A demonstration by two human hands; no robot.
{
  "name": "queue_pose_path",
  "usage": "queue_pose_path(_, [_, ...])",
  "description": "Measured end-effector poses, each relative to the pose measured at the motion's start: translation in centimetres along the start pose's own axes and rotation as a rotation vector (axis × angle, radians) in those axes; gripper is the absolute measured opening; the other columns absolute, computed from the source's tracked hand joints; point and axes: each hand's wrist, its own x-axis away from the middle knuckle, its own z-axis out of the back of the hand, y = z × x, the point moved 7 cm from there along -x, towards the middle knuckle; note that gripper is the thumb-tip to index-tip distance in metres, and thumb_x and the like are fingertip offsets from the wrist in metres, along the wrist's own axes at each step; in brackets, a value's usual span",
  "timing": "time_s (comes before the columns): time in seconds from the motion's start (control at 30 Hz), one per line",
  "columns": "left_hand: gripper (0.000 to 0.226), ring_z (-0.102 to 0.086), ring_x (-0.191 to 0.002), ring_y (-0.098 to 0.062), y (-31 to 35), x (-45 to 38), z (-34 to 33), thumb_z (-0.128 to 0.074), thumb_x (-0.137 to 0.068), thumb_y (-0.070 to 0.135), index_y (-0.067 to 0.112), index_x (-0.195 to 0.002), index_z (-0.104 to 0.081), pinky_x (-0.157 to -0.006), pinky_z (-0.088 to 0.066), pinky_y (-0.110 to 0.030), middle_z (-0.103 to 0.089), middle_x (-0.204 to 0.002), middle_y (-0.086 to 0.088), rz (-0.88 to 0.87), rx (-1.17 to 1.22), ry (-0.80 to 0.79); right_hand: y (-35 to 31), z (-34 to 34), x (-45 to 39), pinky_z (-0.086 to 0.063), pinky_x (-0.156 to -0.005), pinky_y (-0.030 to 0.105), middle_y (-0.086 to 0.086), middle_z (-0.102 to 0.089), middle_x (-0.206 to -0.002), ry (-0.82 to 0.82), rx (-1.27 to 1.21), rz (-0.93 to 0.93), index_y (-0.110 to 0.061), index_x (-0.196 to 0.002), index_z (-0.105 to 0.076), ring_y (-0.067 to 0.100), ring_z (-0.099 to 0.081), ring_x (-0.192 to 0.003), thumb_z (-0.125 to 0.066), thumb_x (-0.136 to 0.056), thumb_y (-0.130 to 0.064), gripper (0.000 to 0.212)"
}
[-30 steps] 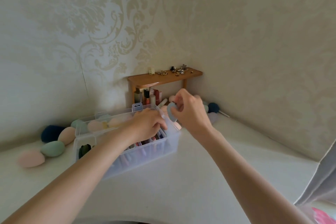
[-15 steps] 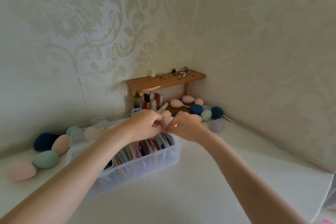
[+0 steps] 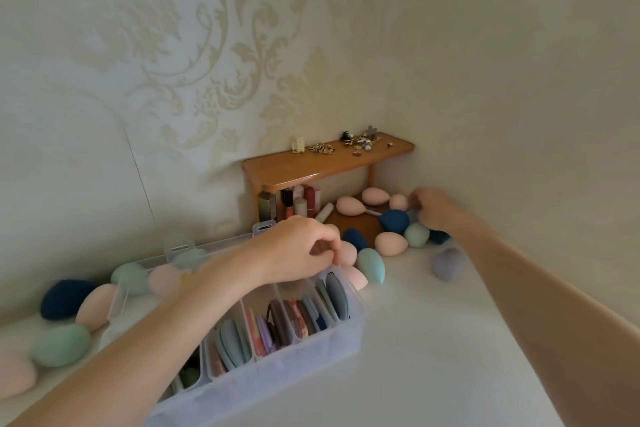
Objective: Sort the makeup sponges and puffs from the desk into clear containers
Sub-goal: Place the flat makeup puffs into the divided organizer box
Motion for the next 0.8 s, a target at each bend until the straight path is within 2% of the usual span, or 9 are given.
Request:
queue_pose_path(0.07, [0.019,-0.061,-0.094,-0.012,0.0,-0.1,-0.1,-0.050,-0.090,0.015,0.018,-0.092,-0.068,-0.085,-0.048,-0.028,-0.069,-0.100,0.004,0.002,0.000,-0.001,0.2,-0.3,-0.4,-0.043,-0.095,0.037,0.017,-0.054,-0.128,0.002,0.029,0.010,-0.005,-0.123,-0.051,0.032,-0.052,-0.116,-0.048,-0.090,-0.003,0.033])
queue_pose_path(0.23, [0.019,-0.062,-0.091,-0.012,0.0,-0.1,-0.1,-0.050,-0.089,0.014,0.018,-0.091,-0.068,-0.082,-0.048,-0.028,-0.069,-0.098,0.003,0.000,0.001,-0.002,1.1,1.0,-0.6,-0.044,-0.082,0.030,0.018,-0.060,-0.116,0.150,-0.064,0.020,-0.001,-0.110,-0.062,0.033,-0.056,-0.108,-0.051,-0.087,0.002,0.026])
queue_pose_path(0.3, [0.019,-0.061,-0.091,-0.013,0.1,-0.1,-0.1,-0.049,-0.089,0.014,0.018,-0.091,-0.068,-0.082,-0.048,-0.028,-0.068,-0.098,0.003,0.002,-0.003,0.001,1.6,1.8,-0.7,-0.049,-0.064,0.022,0.018,-0.063,-0.105,0.162,-0.169,0.009,0.000,-0.105,-0.063,0.033,-0.059,-0.094,-0.051,-0.087,0.003,0.022])
queue_pose_path(0.37, [0.019,-0.060,-0.089,-0.013,0.1,0.0,-0.2,-0.049,-0.090,0.014,0.018,-0.092,-0.067,-0.077,-0.046,-0.024,-0.067,-0.097,0.004,0.000,-0.013,0.006,1.7,2.7,-0.6,-0.043,-0.042,0.008,0.014,-0.062,-0.090,0.163,-0.267,0.007,-0.001,-0.100,-0.063,0.026,-0.056,-0.083,-0.051,-0.086,0.006,0.020])
queue_pose_path(0.47, [0.019,-0.058,-0.087,-0.012,0.3,0.4,-0.2,-0.048,-0.091,0.014,0.017,-0.096,-0.066,-0.073,-0.043,-0.019,-0.066,-0.098,0.004,0.000,-0.034,0.010,0.8,5.1,0.3,-0.042,-0.046,0.003,0.019,-0.063,-0.094,0.269,-0.379,0.070,0.001,-0.104,-0.063,0.020,-0.054,-0.070,-0.055,-0.085,0.004,0.021])
queue_pose_path(0.53, [0.020,-0.060,-0.094,-0.014,0.3,0.7,-0.2,-0.047,-0.092,0.014,0.017,-0.099,-0.066,-0.082,-0.048,-0.028,-0.067,-0.104,0.001,0.001,-0.048,0.018,-0.5,6.8,1.6,-0.042,-0.045,0.006,0.020,-0.065,-0.096,0.355,-0.453,0.131,0.000,-0.102,-0.063,0.007,-0.055,-0.053,-0.056,-0.086,0.000,0.018])
queue_pose_path(0.6, [0.023,-0.059,-0.101,-0.013,0.0,1.2,-0.2,-0.046,-0.092,0.015,0.019,-0.101,-0.067,-0.089,-0.048,-0.030,-0.067,-0.109,0.003,0.021,-0.035,0.014,-2.3,7.8,3.4,-0.041,-0.044,0.009,0.011,-0.063,-0.087,0.387,-0.479,0.175,-0.005,-0.100,-0.064,0.002,-0.055,-0.048,-0.058,-0.087,-0.006,0.014])
queue_pose_path(0.7, [0.027,-0.056,-0.110,-0.007,-0.4,2.2,-0.6,-0.045,-0.093,0.016,0.026,-0.107,-0.066,-0.098,-0.044,-0.026,-0.064,-0.118,0.010,0.043,-0.020,-0.004,-6.3,7.3,7.5,-0.039,-0.040,0.005,-0.002,-0.058,-0.076,0.283,-0.515,0.293,-0.015,-0.093,-0.058,0.002,-0.053,-0.048,-0.060,-0.086,-0.008,0.010])
queue_pose_path(0.8, [0.037,-0.050,-0.116,-0.007,-0.5,3.0,-0.8,-0.041,-0.094,0.013,0.032,-0.122,-0.058,-0.103,-0.038,-0.024,-0.064,-0.119,0.011,0.039,-0.048,-0.020,-10.1,5.0,11.6,-0.045,-0.044,0.008,-0.004,-0.058,-0.077,0.166,-0.441,0.428,-0.020,-0.094,-0.051,-0.008,-0.054,-0.038,-0.062,-0.086,-0.011,0.016])
